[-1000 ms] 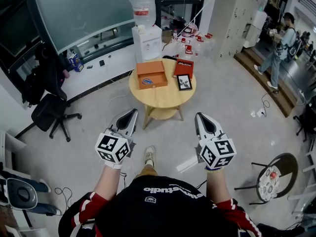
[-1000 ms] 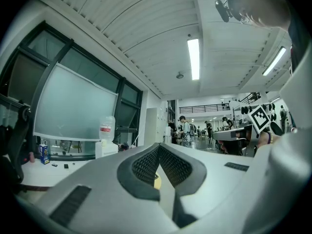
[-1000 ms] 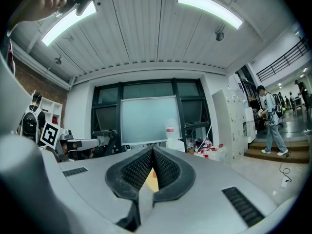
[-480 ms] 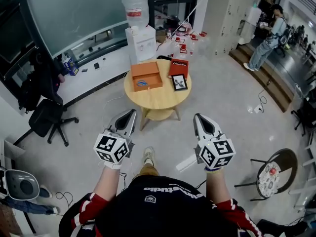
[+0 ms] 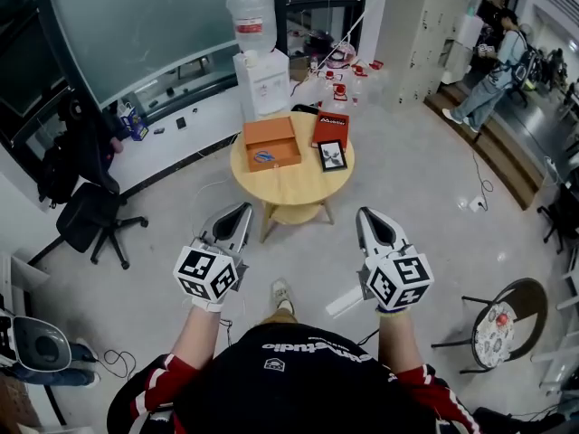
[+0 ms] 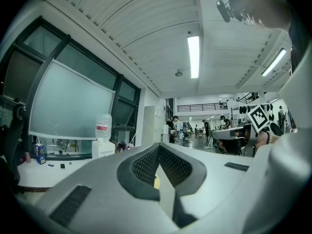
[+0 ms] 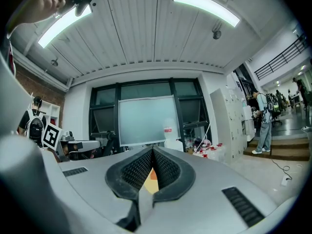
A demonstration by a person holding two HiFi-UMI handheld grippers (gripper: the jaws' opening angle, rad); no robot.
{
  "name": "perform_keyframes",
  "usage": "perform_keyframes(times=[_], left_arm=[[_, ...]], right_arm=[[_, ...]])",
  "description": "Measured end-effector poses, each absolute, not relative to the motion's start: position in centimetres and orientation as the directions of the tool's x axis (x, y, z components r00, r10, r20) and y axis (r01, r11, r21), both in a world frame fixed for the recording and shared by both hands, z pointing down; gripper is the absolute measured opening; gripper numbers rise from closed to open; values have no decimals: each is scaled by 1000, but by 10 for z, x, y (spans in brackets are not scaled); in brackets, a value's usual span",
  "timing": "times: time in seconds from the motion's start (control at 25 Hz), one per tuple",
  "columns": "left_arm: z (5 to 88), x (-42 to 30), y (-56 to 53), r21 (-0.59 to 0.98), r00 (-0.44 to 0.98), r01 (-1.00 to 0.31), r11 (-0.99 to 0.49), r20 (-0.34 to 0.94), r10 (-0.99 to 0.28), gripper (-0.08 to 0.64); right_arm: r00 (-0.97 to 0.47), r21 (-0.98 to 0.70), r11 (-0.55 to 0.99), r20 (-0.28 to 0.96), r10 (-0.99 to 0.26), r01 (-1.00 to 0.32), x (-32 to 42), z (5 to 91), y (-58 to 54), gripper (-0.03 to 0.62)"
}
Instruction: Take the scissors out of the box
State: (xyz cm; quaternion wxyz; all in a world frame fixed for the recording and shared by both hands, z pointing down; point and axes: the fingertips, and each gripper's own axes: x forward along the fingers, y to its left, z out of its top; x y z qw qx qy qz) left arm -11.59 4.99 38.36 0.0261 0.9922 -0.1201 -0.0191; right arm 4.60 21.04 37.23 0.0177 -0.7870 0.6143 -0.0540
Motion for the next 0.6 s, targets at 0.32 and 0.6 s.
perform_keyframes(times=[0.32,0.6], left_arm=[[390,-102,17,88,963,-264,-960,-29,-268,17],[387,-77,-27,102,958,-280,-955,-41,-285,17]], right_arm=[[214,-83,-221,85,-973,-972,65,372,172,27],[193,-65,-200,94,-977,-978,90,365,126,27]])
